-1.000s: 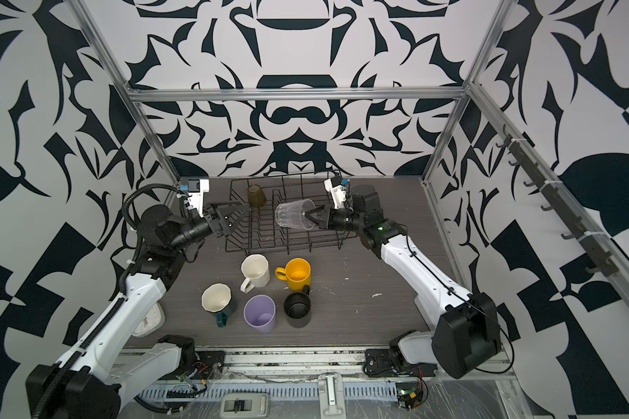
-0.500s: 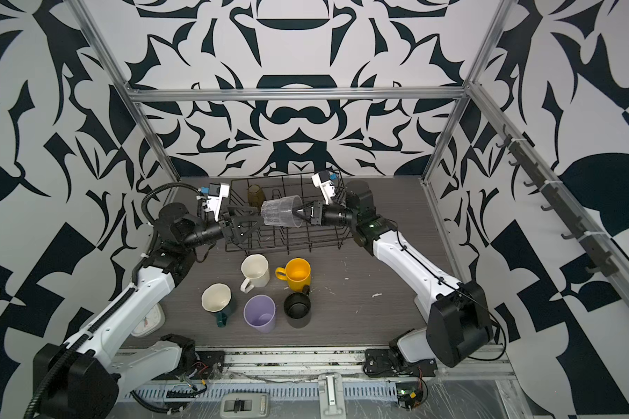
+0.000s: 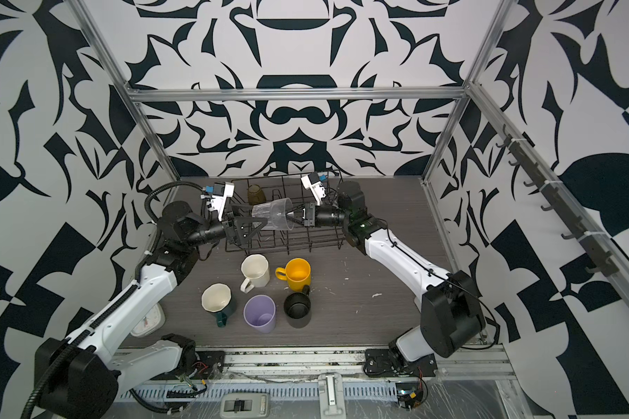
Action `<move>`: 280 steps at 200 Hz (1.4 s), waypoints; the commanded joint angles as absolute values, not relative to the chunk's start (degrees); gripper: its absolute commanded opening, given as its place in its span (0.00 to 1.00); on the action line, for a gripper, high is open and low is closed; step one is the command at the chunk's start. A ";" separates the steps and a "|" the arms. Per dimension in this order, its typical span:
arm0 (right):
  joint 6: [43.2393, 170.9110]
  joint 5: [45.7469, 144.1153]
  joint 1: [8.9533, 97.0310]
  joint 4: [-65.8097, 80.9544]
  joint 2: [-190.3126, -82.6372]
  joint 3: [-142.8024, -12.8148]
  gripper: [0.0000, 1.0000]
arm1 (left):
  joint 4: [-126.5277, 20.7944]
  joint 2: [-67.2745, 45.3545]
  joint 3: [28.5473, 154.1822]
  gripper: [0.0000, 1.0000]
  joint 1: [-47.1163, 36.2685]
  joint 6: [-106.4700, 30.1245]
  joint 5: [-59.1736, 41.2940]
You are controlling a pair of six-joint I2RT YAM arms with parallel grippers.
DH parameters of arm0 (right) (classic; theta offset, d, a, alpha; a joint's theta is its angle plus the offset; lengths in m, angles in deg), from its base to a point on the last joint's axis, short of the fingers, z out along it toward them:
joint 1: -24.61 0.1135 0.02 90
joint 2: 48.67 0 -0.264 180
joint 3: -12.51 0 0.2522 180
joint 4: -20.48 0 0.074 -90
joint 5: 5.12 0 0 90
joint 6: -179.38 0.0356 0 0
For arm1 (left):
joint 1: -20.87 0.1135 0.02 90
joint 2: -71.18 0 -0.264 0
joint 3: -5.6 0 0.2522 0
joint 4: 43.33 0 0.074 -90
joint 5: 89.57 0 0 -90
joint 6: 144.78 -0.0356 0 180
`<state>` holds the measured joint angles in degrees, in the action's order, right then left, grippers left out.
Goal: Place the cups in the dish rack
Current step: 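Close the left gripper on the clear cup held by the right gripper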
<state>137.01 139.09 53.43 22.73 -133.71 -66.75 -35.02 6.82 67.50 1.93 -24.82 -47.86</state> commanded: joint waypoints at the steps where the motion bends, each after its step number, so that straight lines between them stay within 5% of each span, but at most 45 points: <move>1: 140.14 141.33 53.82 30.85 -133.20 -69.11 0.00 | -32.98 6.33 69.97 0.99 1.12 -25.82 -50.25; 86: 144.39 143.39 54.75 36.00 -135.77 -69.35 0.00 | -31.77 5.48 70.68 0.95 -1.25 -25.98 -53.29; 182: 146.05 143.40 54.80 37.58 -136.87 -68.81 0.00 | -31.41 5.88 70.96 0.75 -1.57 -25.99 -56.36; 221: 146.84 143.45 54.81 38.60 -137.10 -68.49 0.00 | -30.90 6.00 70.96 0.59 -1.63 -26.12 -56.82; 258: 147.16 143.09 54.80 38.67 -137.21 -68.15 0.00 | -30.54 6.22 70.93 0.24 -1.61 -26.30 -56.39; 280: 147.38 142.76 54.83 38.76 -137.22 -68.18 0.00 | -30.55 6.47 70.96 0.13 -1.56 -26.39 -55.87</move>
<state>146.04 146.61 54.63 35.26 -137.40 -66.75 -32.40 5.43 69.49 -0.76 -25.44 -53.37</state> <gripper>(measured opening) 0.082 0.805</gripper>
